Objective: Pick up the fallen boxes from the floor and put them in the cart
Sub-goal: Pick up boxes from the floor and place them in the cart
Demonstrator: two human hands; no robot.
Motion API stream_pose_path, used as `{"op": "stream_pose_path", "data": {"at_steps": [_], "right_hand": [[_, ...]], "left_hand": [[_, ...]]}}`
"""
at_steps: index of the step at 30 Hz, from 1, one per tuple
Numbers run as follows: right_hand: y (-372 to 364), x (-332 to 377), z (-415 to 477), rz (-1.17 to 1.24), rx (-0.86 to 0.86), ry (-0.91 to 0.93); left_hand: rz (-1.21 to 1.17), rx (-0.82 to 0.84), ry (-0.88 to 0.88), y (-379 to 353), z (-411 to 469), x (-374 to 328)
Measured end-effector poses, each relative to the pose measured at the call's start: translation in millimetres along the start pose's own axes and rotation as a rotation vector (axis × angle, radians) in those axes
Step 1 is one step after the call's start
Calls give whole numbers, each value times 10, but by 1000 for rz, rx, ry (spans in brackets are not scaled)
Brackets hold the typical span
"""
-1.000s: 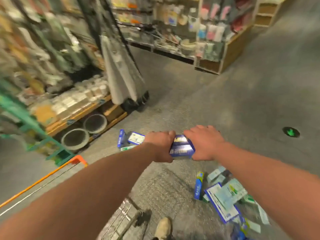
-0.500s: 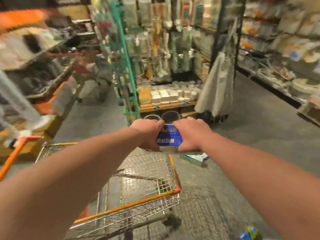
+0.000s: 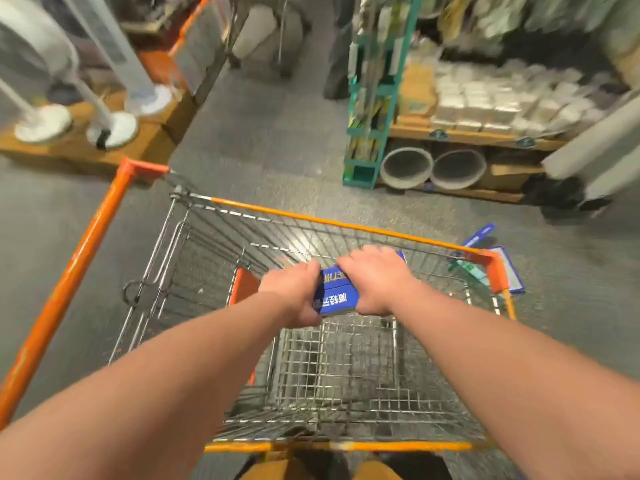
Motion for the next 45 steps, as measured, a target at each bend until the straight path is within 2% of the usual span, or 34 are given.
{"op": "stream_pose_path", "data": {"at_steps": [9,13,17,23,28,33,39,45], "right_hand": [[-1362,453,1234,-235,283,408],[-1868,591,1642,-277,256,560],[-2161,764,1991,-276,158,667],[-2522,1055,2306,-276,125,715],[-2496,1172,2426,-225,154,746],[-2407,1108,2463,-242,185,679],[-2023,1023,2360,-140,200,565],[-1005,607,1699,-58,251,300]], "left_hand": [[-403,182,461,-1663,438,462],[-538,178,653,-2177,644,545],[-635,166,804,-2487,820,679],[-688,118,936,-2833,906,916],[-675,126,957,-2877,871,1023],[-549,107,970,-2771,868,936],[-436,17,769,-2380,784,967],[-372,85,506,-1491,633,947]]}}
Point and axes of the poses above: each hand's wrist, its own z-axis towards the middle knuckle, its own y-axis out of the back of the hand, x = y × z, the point moved 1 cm from there along z, towards the middle knuckle, and after that the axes turned 4 degrees about -z, right-handed, at the moved point
